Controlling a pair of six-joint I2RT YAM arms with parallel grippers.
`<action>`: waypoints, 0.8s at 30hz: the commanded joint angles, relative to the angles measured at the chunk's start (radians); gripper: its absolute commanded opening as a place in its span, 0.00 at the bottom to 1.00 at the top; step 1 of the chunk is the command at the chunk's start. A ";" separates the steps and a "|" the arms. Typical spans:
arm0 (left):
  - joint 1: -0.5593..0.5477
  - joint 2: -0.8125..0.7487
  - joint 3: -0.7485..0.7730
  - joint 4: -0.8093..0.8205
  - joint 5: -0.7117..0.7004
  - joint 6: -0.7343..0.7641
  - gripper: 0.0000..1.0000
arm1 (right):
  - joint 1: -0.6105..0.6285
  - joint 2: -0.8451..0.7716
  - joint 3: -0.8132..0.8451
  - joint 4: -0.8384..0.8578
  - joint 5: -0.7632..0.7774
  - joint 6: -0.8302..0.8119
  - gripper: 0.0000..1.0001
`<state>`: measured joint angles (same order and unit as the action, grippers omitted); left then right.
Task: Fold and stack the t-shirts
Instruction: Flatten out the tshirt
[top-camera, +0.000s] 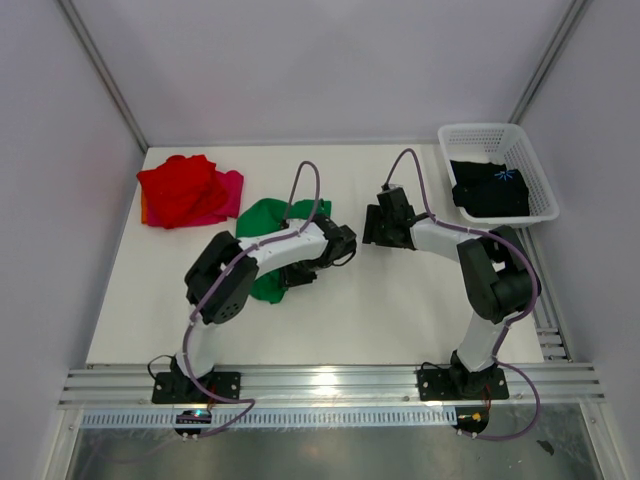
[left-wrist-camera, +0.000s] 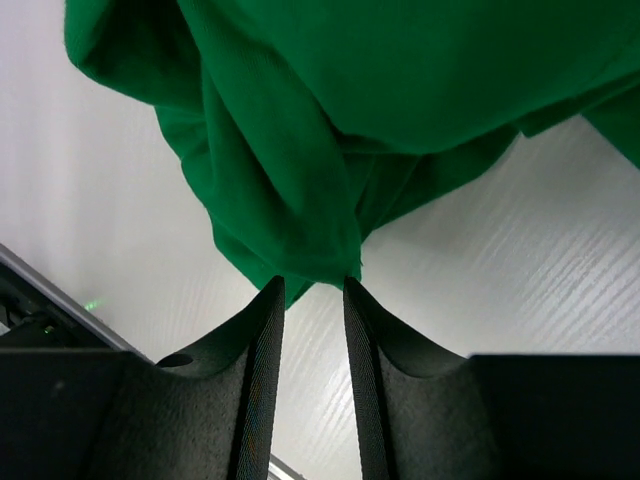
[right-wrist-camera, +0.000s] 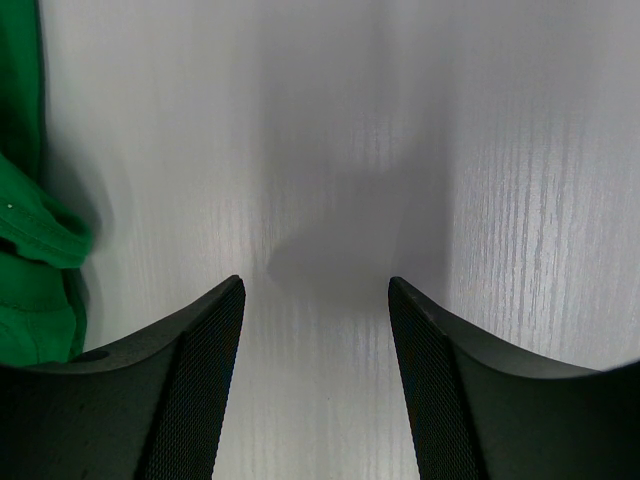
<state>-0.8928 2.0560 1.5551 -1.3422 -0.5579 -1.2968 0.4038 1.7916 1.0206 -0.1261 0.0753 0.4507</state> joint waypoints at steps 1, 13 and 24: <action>0.006 0.021 0.011 -0.321 -0.066 0.001 0.33 | 0.004 0.008 -0.028 -0.027 -0.009 -0.001 0.64; 0.009 0.096 0.072 -0.319 -0.086 0.031 0.35 | 0.004 0.017 -0.002 -0.033 -0.014 -0.004 0.64; 0.015 0.125 0.108 -0.319 -0.115 0.068 0.36 | 0.004 0.026 -0.004 -0.020 -0.028 0.002 0.64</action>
<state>-0.8856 2.1651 1.6299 -1.3426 -0.6178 -1.2381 0.4038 1.7916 1.0210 -0.1265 0.0742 0.4500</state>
